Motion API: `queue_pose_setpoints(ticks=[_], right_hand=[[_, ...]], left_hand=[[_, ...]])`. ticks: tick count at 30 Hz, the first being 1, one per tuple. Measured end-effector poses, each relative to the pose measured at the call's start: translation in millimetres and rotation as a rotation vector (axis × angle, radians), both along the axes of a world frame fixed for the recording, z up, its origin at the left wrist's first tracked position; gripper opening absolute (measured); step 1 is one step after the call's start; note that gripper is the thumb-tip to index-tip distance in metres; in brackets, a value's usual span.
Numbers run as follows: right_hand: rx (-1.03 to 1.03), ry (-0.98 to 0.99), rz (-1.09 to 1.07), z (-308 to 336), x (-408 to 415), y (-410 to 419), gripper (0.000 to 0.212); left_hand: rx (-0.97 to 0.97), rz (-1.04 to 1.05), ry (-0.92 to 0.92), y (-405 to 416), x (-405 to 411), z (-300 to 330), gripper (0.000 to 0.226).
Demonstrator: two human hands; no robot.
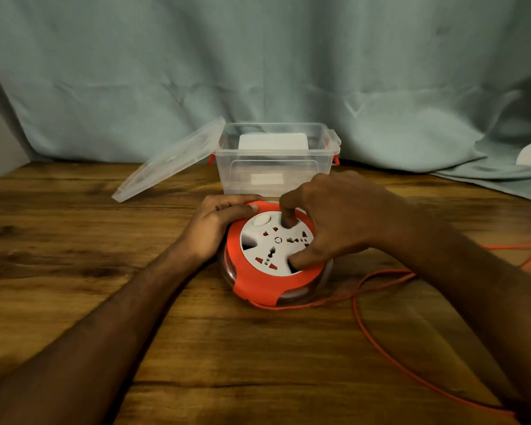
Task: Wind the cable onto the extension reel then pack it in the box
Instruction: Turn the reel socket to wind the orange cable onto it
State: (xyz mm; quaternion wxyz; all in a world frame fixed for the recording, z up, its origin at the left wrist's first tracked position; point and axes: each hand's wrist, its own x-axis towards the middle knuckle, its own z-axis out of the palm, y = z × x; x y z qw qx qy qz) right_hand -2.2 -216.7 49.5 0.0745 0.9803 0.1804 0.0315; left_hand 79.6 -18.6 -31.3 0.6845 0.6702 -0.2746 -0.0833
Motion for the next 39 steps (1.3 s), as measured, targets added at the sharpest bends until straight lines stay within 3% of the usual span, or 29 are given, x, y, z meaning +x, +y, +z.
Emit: queue_pose_setpoints(ticks=[18, 39], right_hand=[[0.095, -0.127, -0.089, -14.1, -13.0, 23.0, 0.059], [0.256, -0.103, -0.258, -19.0, -31.5, 44.1, 0.053]], left_hand=[[0.022, 0.02, -0.02, 1.2, 4.4, -3.9, 0.026], [0.061, 0.051, -0.042, 0.8, 2.0, -1.4, 0.025]])
